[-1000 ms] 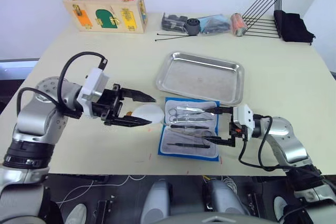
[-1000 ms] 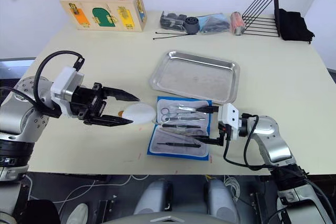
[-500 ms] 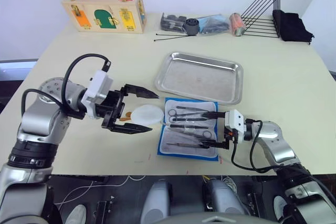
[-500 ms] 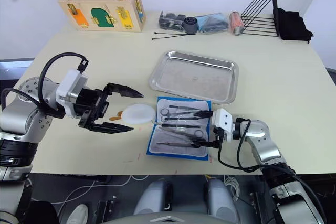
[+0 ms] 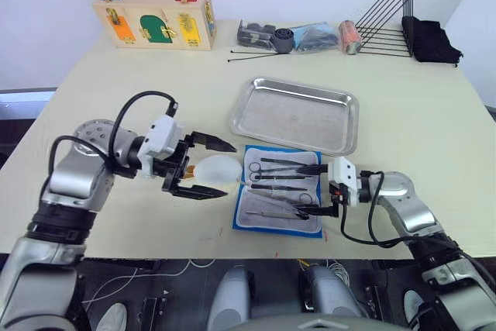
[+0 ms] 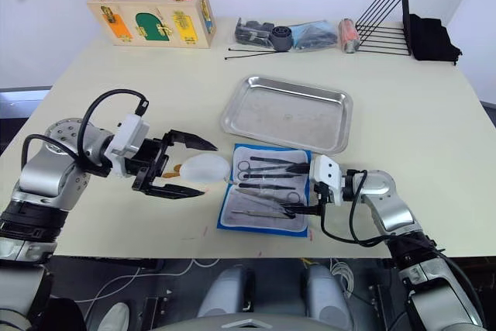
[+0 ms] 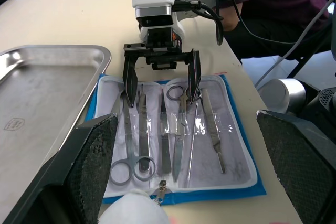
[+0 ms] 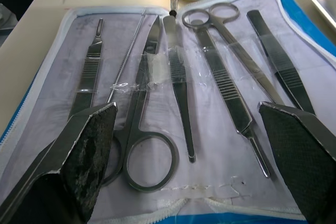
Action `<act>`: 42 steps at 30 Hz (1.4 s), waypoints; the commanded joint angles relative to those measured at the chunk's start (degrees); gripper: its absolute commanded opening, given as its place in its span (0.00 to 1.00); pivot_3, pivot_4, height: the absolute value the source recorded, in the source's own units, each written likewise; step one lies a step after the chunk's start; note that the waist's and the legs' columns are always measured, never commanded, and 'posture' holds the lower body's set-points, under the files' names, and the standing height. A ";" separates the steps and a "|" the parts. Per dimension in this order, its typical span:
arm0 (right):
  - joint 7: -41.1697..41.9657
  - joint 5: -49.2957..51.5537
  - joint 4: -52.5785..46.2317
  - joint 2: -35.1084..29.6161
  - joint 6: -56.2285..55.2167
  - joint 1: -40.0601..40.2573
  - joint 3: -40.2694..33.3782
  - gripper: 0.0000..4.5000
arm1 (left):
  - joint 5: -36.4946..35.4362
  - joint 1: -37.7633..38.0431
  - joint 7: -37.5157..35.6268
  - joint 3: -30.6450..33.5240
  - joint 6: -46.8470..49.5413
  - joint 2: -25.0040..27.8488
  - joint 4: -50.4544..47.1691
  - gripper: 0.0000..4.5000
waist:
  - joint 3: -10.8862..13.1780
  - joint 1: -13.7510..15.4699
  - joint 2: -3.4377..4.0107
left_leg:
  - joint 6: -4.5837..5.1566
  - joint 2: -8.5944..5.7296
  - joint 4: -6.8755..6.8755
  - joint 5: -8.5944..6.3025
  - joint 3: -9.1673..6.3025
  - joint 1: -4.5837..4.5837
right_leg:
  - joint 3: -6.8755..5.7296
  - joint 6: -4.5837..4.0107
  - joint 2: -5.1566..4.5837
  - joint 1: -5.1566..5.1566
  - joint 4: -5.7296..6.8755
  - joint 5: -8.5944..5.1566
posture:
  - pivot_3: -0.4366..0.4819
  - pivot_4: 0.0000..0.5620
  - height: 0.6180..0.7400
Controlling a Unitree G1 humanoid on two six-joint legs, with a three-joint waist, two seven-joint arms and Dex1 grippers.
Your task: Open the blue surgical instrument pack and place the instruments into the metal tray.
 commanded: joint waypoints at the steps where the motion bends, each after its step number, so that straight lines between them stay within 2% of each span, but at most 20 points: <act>1: -0.26 -3.13 3.27 -1.25 4.90 2.74 2.85 1.00 | 0.17 -1.58 -2.85 0.01 -1.93 -0.08 0.82 0.99 | -0.03 -0.04 -0.04 | 0.00 0.00 0.00 0.00 0.00 0.01 | 0.00 0.00 0.00 0.00 0.00 0.00 | 0.48 0.27 1.00; 9: -0.43 -3.00 2.15 -1.41 7.89 3.83 3.24 1.00 | 3.61 -4.44 -2.85 -1.47 -5.12 -2.59 6.46 0.99 | -0.19 0.00 -0.06 | 0.00 0.00 0.00 0.00 -0.01 0.03 | -0.01 0.00 0.00 0.03 0.00 0.00 | 0.48 0.27 1.00; 17: -1.38 -3.44 3.12 -0.79 6.49 3.39 3.12 1.00 | 14.17 -11.87 -1.92 -3.93 -10.45 -9.02 20.36 0.99 | -0.34 0.01 -0.14 | 0.00 -0.01 0.00 0.00 -0.02 0.09 | -0.02 0.00 0.01 0.10 -0.02 0.00 | 0.48 0.27 1.00; 19: -1.61 -3.44 3.22 -0.66 6.31 3.27 3.10 1.00 | 15.27 -13.80 -2.46 -4.24 -10.84 -10.97 23.52 0.88 | -0.35 -0.05 -0.15 | 0.00 -0.01 0.00 0.00 -0.02 0.09 | -0.02 0.00 0.02 0.10 -0.02 0.00 | 0.48 0.27 1.00; 20: -1.73 -3.49 3.24 -0.62 6.18 3.26 3.08 1.00 | 15.76 -14.46 -2.68 -4.23 -11.06 -11.68 24.69 0.86 | -0.35 -0.07 -0.15 | 0.00 -0.01 0.01 0.00 -0.03 0.09 | -0.02 0.00 0.02 0.10 -0.01 0.00 | 0.48 0.27 1.00; 23: -1.87 -3.47 3.38 -0.49 6.02 3.14 2.97 1.00 | 18.37 -16.45 -2.57 -4.85 -14.05 -14.22 28.85 0.58 | -0.36 -0.14 -0.14 | 0.00 -0.01 0.01 0.00 -0.04 0.10 | -0.01 0.00 0.03 0.10 -0.01 0.00 | 0.48 0.27 1.00; 31: -2.62 -3.52 3.65 0.10 5.31 3.14 2.81 1.00 | 23.92 -20.48 -1.77 -6.44 -18.10 -20.42 38.86 0.58 | -0.38 -0.22 -0.17 | 0.00 -0.01 0.02 0.00 -0.06 0.10 | -0.02 0.00 0.04 0.11 0.01 0.01 | 0.48 0.27 1.00; 42: -3.37 -3.53 4.25 1.08 4.79 2.92 2.79 1.00 | 31.85 -24.97 1.97 -7.41 -23.51 -24.84 50.69 0.58 | -0.46 -0.50 -0.18 | 0.00 -0.01 0.02 0.00 -0.07 0.14 | -0.01 0.00 0.06 0.14 0.03 0.01 | 0.48 0.27 1.00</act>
